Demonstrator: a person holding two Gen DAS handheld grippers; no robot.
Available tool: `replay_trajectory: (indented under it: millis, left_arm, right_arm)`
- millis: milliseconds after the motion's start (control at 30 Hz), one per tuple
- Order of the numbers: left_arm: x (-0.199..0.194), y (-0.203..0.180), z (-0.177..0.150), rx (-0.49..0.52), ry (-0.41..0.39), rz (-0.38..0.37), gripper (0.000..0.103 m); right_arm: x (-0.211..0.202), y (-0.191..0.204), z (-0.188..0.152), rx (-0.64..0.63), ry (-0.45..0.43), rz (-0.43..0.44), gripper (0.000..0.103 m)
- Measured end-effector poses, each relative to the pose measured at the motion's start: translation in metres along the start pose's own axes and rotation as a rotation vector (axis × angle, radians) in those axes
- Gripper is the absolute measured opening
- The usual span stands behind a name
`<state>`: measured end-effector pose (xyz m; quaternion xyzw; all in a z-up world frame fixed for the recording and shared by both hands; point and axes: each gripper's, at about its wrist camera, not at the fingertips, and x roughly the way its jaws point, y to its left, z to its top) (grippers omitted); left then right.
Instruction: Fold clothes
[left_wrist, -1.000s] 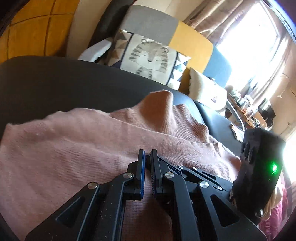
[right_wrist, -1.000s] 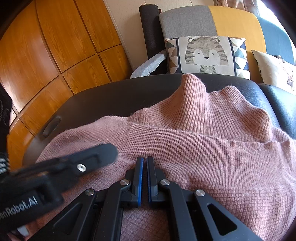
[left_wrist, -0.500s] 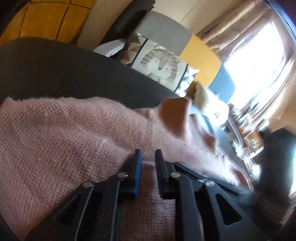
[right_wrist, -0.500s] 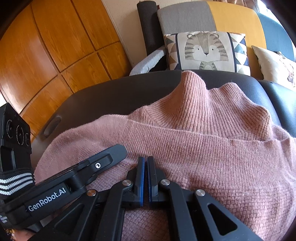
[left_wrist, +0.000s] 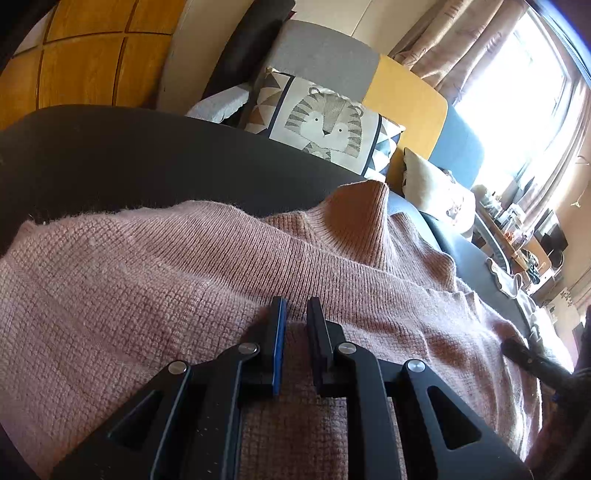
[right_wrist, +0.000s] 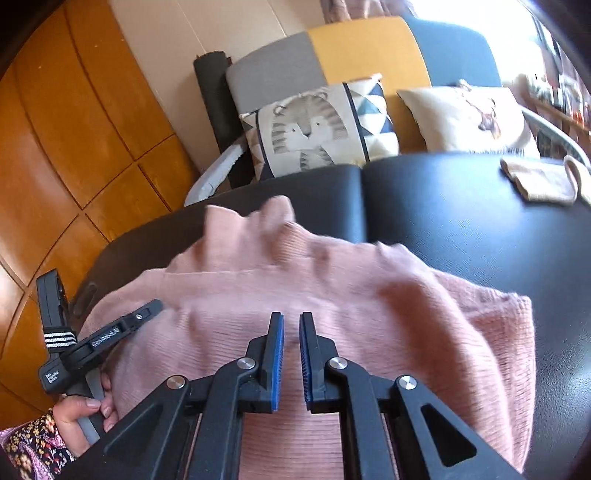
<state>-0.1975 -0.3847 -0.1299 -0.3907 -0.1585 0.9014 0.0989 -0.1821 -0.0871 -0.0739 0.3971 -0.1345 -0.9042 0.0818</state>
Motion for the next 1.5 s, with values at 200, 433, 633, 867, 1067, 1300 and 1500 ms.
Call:
replay_trajectory:
  millis: [200,433,633,867,1067,1300,1500]
  left_arm:
    - [0.002,0.002,-0.001,0.003,-0.004,-0.002,0.014]
    - [-0.001,0.002,-0.001,0.000,-0.005,-0.006,0.014]
    - [-0.002,0.001,0.000,-0.003,-0.007,-0.010,0.014]
    - [-0.002,0.002,0.001,-0.001,-0.007,-0.010,0.014]
    - [-0.002,0.001,0.001,0.007,-0.010,-0.002,0.015]
    - [0.000,0.001,0.000,0.005,-0.013,-0.008,0.014]
    - [0.001,0.003,0.001,0.001,-0.016,-0.015,0.014]
  right_arm:
    - [0.004,-0.025,0.003,-0.010,0.036,-0.060,0.004]
    - [-0.001,-0.062,0.008,0.033,0.042,-0.143,0.000]
    - [-0.004,-0.086,0.003,0.119,0.024,-0.125,0.000]
    - [-0.004,-0.074,0.013,0.082,0.020,-0.117,0.000]
    - [-0.004,-0.051,0.027,-0.019,0.031,-0.132,0.004]
    - [0.022,-0.032,0.039,-0.083,0.110,-0.138,0.012]
    - [0.033,-0.054,0.037,-0.039,0.108,-0.277,0.007]
